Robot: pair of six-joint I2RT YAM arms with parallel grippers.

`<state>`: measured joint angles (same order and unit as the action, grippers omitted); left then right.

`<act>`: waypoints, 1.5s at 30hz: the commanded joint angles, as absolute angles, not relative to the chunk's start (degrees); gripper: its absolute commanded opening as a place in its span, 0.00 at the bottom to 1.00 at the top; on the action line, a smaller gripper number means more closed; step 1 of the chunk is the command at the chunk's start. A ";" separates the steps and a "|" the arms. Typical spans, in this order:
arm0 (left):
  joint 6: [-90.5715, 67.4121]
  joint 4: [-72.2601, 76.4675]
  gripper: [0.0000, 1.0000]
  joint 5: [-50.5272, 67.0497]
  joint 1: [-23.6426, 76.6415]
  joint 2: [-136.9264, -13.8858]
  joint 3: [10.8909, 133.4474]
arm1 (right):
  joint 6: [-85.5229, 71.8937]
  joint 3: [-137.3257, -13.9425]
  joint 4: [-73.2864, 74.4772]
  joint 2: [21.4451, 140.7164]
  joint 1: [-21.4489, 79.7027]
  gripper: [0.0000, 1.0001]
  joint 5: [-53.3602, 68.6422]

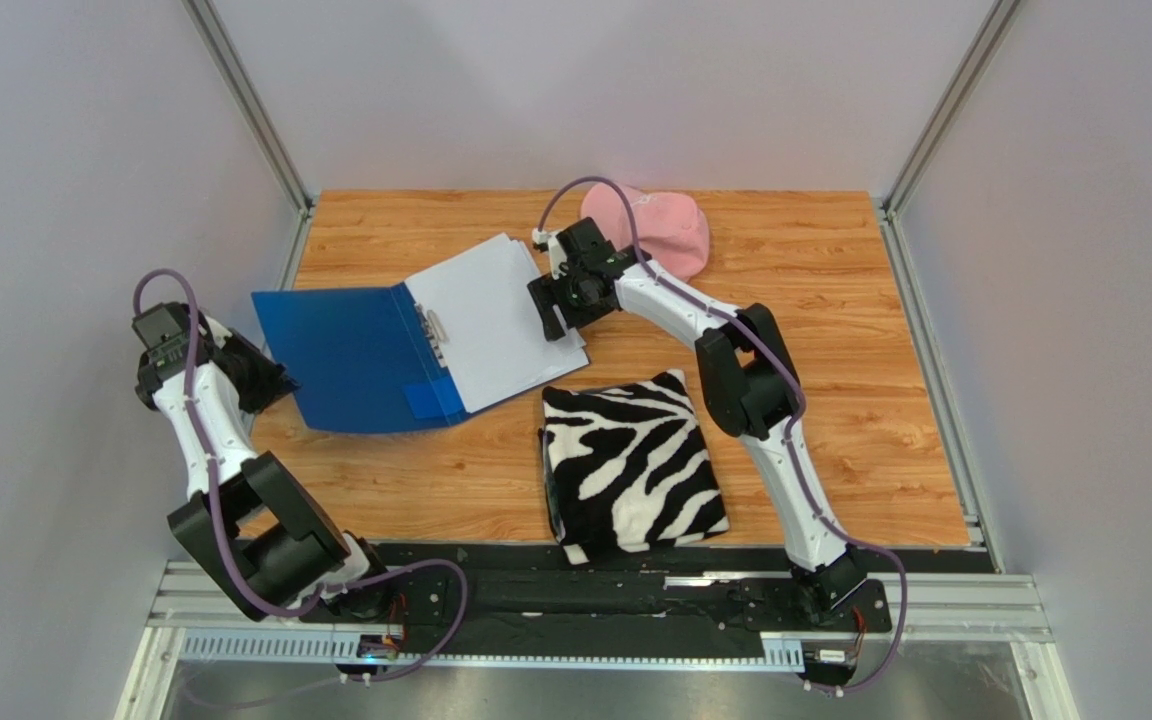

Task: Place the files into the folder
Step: Adjust the file in the spring clip on the folder.

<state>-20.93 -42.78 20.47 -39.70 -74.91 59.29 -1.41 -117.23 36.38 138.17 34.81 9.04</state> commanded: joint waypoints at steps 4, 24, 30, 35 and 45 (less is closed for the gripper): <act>-22.06 -42.27 0.00 18.55 -38.85 -70.32 59.15 | -3.16 -114.87 39.11 133.16 36.12 0.71 7.99; -22.15 -43.24 0.00 17.05 -37.00 -68.73 59.76 | -0.70 -111.36 40.26 126.83 41.84 0.69 5.02; -21.97 -43.51 0.00 17.14 -36.83 -68.38 59.59 | 1.41 -116.43 41.66 131.21 41.14 0.75 1.48; -21.62 -43.68 0.00 16.61 -36.74 -68.29 59.33 | 0.44 -120.06 39.48 134.38 40.17 0.81 6.24; -21.09 -43.77 0.00 16.70 -36.74 -67.76 58.98 | 0.70 -126.31 37.80 139.05 39.64 0.82 6.58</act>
